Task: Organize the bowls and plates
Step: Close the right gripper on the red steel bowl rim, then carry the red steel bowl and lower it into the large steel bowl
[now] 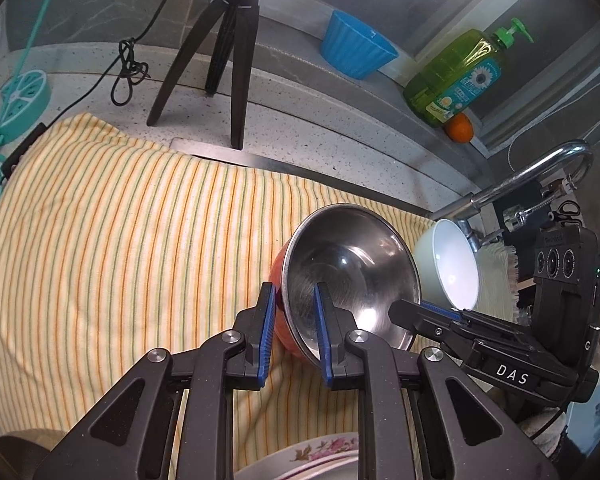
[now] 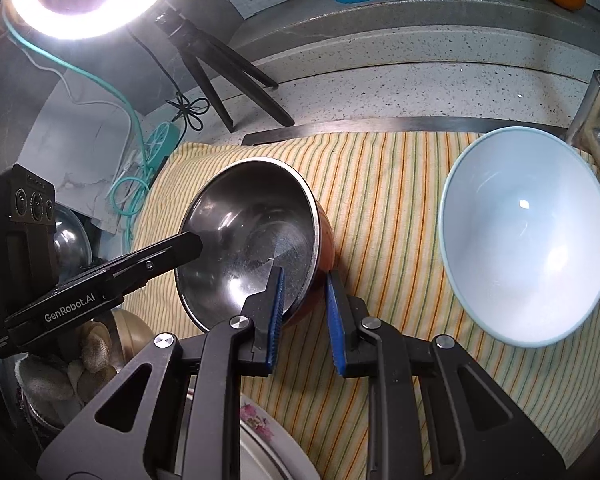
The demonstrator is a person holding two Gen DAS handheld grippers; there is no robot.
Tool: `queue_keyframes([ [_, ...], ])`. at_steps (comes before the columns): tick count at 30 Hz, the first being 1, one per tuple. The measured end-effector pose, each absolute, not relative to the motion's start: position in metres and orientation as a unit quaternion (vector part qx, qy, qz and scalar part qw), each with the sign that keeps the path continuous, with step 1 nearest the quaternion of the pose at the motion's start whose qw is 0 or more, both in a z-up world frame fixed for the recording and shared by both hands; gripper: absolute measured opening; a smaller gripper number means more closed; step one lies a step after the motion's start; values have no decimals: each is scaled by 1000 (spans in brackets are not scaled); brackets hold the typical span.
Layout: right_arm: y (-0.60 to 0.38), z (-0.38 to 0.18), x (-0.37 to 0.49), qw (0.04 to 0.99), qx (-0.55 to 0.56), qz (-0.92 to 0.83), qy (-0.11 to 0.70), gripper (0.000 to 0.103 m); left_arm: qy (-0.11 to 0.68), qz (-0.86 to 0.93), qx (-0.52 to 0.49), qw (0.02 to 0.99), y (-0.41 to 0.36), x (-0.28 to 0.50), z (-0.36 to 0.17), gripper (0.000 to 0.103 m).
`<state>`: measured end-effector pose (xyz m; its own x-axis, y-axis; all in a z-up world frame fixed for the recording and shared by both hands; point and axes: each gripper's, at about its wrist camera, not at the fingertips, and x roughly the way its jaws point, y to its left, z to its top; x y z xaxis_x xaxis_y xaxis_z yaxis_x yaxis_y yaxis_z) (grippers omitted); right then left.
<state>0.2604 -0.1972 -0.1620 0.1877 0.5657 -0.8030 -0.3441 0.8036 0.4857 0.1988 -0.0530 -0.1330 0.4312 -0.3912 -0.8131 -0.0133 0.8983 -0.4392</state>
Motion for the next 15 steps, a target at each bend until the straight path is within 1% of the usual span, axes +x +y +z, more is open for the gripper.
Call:
queue_keyframes([
  [15,-190,-124,215,774,86,328,535,21,484,-107,-205,844,-40,144,-102,17],
])
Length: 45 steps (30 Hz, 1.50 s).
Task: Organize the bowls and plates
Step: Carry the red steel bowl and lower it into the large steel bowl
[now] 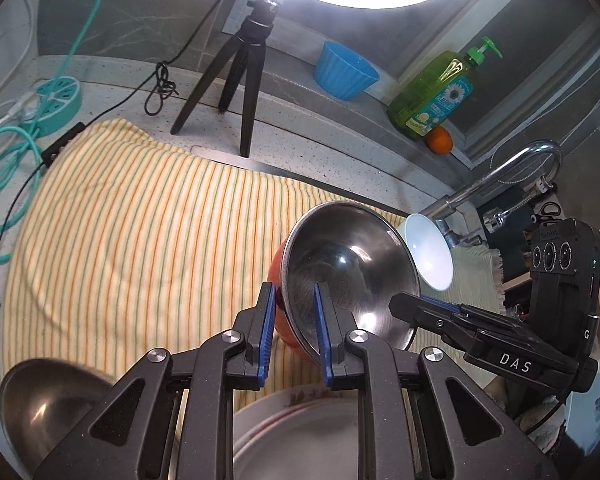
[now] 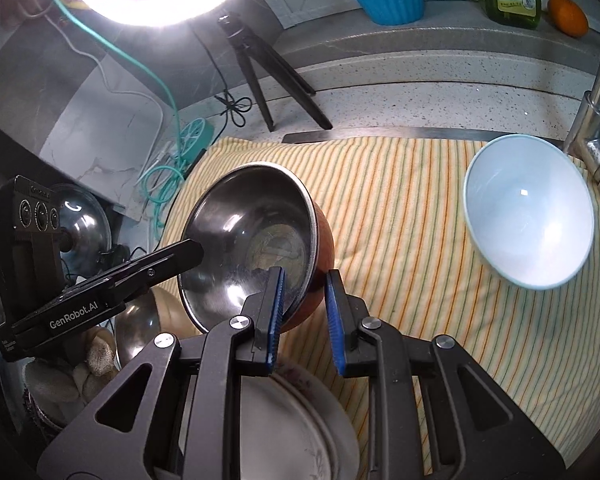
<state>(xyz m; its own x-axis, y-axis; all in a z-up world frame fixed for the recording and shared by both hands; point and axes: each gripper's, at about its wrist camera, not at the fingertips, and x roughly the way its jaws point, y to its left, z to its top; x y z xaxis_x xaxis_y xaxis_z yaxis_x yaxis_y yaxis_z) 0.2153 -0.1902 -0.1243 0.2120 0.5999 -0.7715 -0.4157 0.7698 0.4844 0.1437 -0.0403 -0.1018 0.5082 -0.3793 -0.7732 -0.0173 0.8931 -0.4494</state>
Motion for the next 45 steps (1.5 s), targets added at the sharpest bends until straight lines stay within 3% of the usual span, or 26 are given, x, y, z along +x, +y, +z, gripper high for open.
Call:
queue_keyframes([
  [20,-148,-93,154,765,62,382,515,21,449,-79,-222,862,6,68,-74,17],
  [45,-56,-107,114,722,-16,444,531,21,442,-4,-268,856,73,3,-87,17],
])
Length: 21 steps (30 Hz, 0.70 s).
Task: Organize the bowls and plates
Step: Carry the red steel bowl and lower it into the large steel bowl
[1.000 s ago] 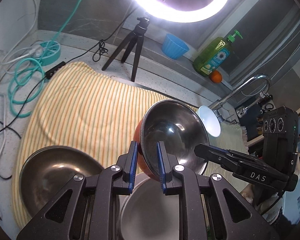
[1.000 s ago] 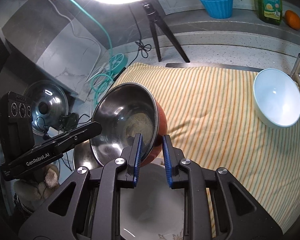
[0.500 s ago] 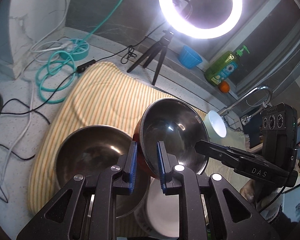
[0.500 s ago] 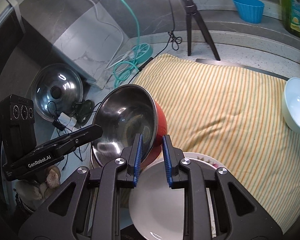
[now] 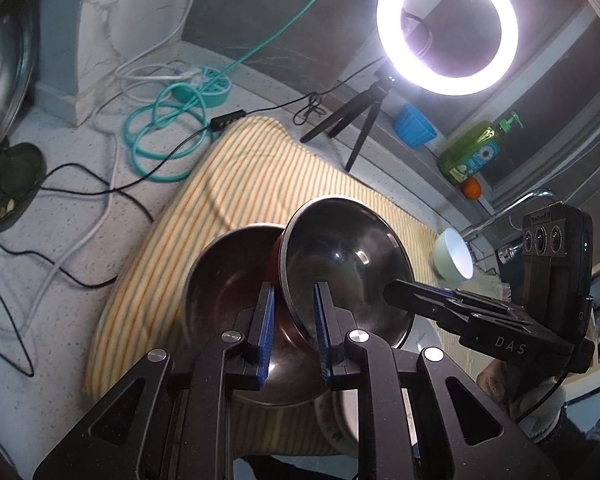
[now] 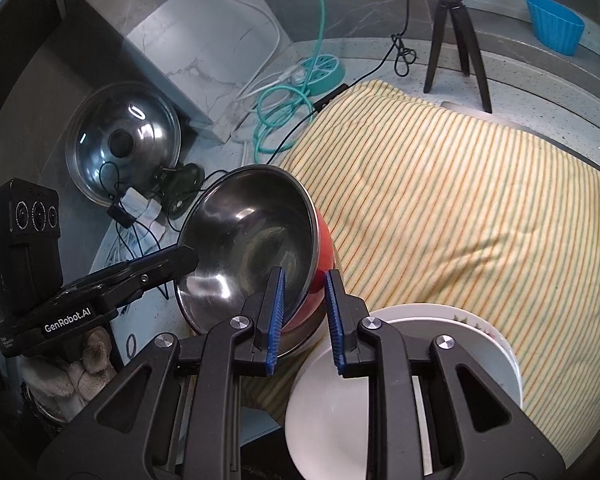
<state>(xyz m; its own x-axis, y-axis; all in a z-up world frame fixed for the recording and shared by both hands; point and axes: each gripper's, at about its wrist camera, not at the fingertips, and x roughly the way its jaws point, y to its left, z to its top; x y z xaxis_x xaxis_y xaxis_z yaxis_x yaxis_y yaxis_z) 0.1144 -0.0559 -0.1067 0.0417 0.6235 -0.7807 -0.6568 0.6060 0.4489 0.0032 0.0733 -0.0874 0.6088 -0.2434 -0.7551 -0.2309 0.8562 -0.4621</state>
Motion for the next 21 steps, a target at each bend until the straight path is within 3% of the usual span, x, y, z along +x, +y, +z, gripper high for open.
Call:
queue_keyframes([
  [21,-14,-143,109,709,-85,434,550,21,485,28,-247,839,85,1,-123,17],
])
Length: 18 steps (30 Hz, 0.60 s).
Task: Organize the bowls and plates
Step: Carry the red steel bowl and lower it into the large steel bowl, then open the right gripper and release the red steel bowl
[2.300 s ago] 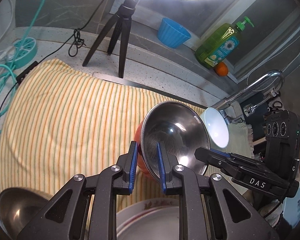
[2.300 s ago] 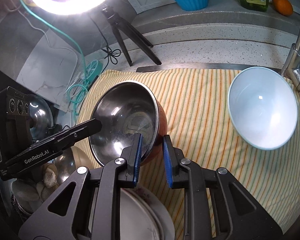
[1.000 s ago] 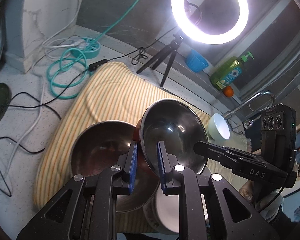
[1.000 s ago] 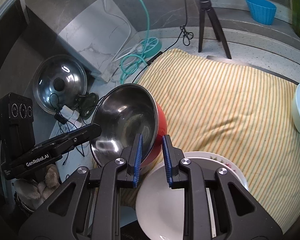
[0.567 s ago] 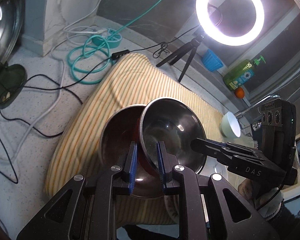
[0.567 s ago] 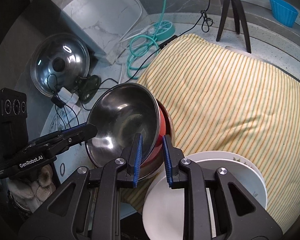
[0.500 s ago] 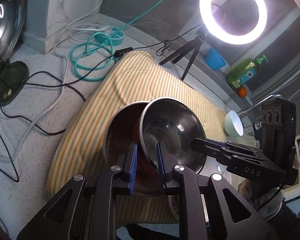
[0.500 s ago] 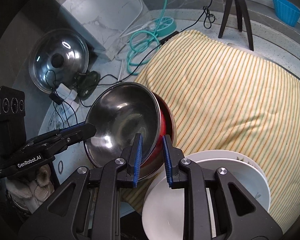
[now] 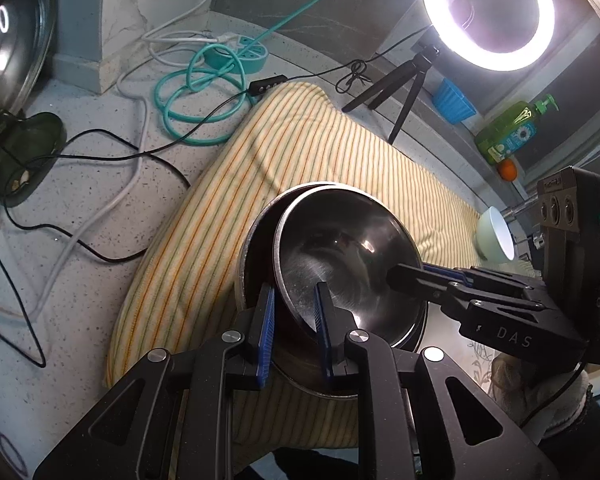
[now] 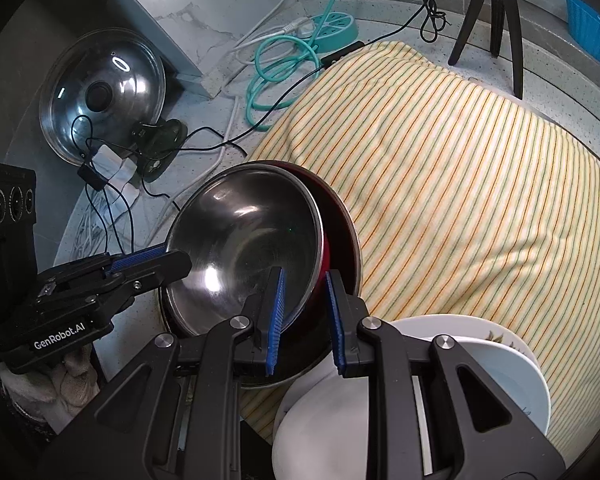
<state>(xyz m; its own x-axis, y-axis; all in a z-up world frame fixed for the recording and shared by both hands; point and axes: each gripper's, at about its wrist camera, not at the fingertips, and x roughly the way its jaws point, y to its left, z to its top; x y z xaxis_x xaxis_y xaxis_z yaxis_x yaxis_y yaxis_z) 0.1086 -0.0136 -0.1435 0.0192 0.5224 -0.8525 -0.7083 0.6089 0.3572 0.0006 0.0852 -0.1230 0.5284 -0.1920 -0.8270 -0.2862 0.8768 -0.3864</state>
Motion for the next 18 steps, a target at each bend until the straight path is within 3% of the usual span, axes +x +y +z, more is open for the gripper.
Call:
queue_keyframes([
  [11,-8,-143,108,711,-102,434,544,25,494,31,-244,834,87,4,-127,17],
  [15,-10,-141,110,707,-91,443,544,39,492,32,-245,835,87,4,-127,18],
  [18,-12,-137,109,709,-89,447,538,41,490,32,-244,836,86,3,-125,18],
])
